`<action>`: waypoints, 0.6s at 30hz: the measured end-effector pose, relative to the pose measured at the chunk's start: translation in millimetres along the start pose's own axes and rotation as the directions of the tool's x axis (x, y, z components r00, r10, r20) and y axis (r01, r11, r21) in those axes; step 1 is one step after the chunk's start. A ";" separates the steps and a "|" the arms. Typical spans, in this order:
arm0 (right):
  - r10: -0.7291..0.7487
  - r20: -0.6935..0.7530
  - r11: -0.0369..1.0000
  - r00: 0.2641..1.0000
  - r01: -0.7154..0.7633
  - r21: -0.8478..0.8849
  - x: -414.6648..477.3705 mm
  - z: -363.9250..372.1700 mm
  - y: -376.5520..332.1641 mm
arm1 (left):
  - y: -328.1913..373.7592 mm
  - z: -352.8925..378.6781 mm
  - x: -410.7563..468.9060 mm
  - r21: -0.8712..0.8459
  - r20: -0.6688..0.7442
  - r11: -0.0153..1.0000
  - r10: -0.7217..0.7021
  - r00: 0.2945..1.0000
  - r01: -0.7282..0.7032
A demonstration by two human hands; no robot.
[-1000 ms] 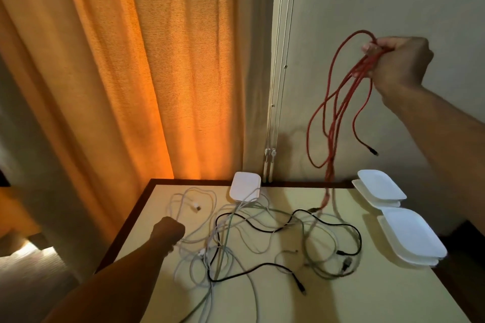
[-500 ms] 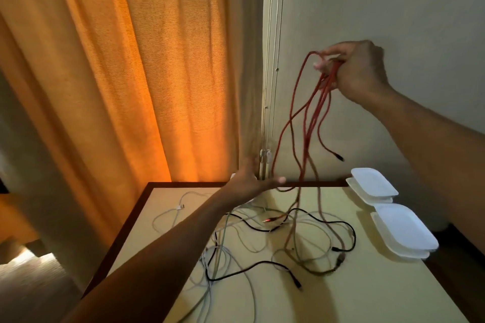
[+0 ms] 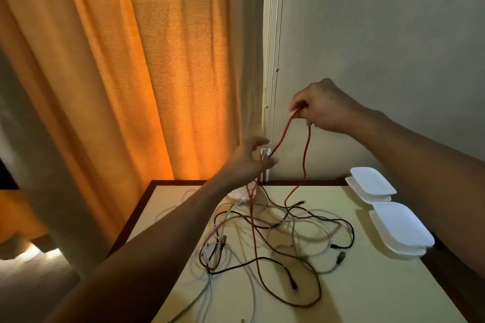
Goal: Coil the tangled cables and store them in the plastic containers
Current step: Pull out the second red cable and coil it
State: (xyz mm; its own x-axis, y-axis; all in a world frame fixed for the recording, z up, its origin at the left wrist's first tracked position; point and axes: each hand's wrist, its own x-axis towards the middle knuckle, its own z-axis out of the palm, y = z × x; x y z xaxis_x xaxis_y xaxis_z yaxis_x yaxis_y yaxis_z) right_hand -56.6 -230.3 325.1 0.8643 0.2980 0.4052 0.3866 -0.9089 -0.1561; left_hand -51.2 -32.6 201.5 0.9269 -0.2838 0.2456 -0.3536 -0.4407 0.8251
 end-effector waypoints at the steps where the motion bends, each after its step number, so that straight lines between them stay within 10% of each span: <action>1: -0.013 -0.011 1.000 1.000 0.013 0.006 0.0 2.1 -4.7 | 9.6 -2.9 2.1 -0.032 -0.005 0.998 0.060 0.998 -0.060; 5: -0.089 -0.080 0.996 0.993 0.089 -0.007 -2.5 -0.5 -9.6 | 40.3 -16.6 4.5 -0.198 -0.081 0.965 0.158 0.984 -0.171; 14: 0.029 -0.175 0.999 0.984 -0.025 0.021 -13.9 1.4 54.6 | 11.2 -91.4 -4.9 -0.655 -0.496 0.713 -0.155 0.855 -0.251; 18: 0.123 -0.213 0.979 0.969 -0.084 0.185 -20.1 2.1 54.0 | -47.0 -113.3 -0.3 -0.113 -0.496 0.979 -0.206 0.844 0.172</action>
State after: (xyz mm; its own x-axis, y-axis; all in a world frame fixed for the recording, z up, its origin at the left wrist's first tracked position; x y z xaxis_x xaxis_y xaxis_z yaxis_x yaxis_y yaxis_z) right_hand -52.4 -284.8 306.6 0.8168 0.1148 0.5654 0.3655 -0.8612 -0.3531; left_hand -20.6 84.7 220.3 0.9173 0.2733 0.2895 -0.1721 -0.3834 0.9074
